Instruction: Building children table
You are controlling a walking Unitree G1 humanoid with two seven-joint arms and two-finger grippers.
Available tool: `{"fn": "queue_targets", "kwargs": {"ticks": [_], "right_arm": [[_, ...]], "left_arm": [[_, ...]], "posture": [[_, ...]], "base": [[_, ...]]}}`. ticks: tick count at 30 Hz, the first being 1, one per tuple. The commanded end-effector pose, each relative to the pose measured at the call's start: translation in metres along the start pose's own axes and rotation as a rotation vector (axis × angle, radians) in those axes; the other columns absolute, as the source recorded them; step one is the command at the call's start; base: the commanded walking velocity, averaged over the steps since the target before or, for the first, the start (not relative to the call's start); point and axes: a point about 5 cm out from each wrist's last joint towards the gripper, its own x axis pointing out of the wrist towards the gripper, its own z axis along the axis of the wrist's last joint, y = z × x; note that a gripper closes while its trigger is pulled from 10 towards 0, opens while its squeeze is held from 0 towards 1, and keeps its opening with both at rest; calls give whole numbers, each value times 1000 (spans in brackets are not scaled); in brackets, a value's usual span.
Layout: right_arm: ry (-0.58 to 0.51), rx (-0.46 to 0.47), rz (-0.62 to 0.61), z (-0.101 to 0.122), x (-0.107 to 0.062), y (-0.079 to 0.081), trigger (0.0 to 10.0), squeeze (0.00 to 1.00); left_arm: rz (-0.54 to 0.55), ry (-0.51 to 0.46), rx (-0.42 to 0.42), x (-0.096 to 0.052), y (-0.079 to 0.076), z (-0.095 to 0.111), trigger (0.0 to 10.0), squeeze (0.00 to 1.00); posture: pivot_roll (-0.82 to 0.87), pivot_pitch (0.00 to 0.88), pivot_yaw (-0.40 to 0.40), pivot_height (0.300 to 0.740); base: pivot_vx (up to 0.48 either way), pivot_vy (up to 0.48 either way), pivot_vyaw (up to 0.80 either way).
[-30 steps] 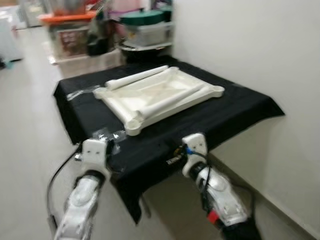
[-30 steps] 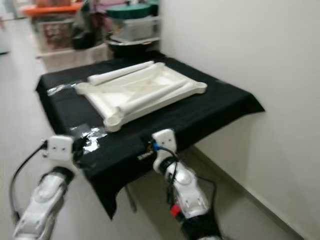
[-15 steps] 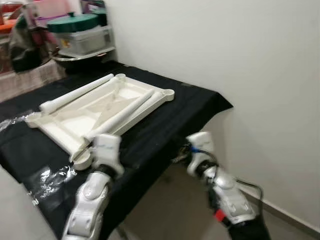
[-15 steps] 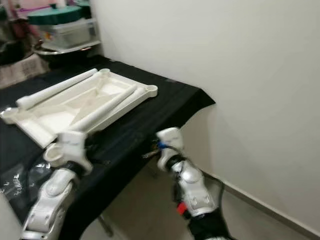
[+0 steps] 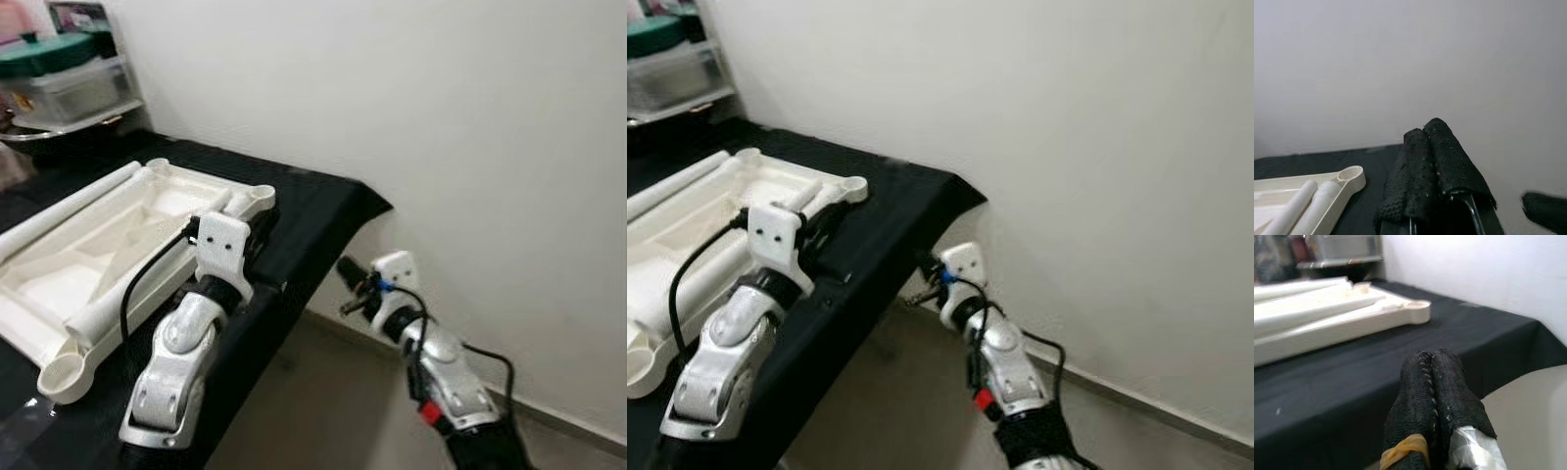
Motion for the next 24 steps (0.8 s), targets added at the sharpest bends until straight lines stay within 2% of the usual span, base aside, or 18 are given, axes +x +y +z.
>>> {"fn": "queue_targets", "kwargs": {"ticks": [1, 8, 17, 19, 22, 23, 24], "right_arm": [[-15, -18, 63, 2, 4, 13, 10000, 0], [-28, -20, 91, 3, 3, 16, 10000, 0], [-41, 5, 134, 4, 4, 21, 10000, 0], [-41, 16, 126, 4, 4, 21, 10000, 0], [4, 5, 87, 0, 5, 17, 10000, 0], [15, 9, 72, -1, 6, 15, 10000, 0], [15, 9, 72, -1, 6, 15, 10000, 0]], "left_arm": [[48, 41, 28, -4, 11, -6, 10000, 0], [53, 47, 35, -3, 13, -2, 10000, 0], [29, 47, 89, 6, 19, 5, 10000, 0], [28, 53, 87, 6, 19, 4, 10000, 0], [5, 64, 39, 6, 14, 0, 10000, 0], [-56, 77, -8, 5, 5, -1, 10000, 0], [-56, 77, -8, 5, 5, -1, 10000, 0]], "posture": [[-24, 0, -19, 740], [-24, 0, -19, 740], [-25, 0, -12, 740], [-26, 0, -11, 740], [-29, 0, -10, 740], [-28, 0, -11, 740], [-28, 0, -11, 740]], "base": [[240, 0, 800], [241, 0, 800], [0, 0, 800], [0, 0, 0], [0, 0, 0], [0, 0, 0], [0, 0, 0]]}}
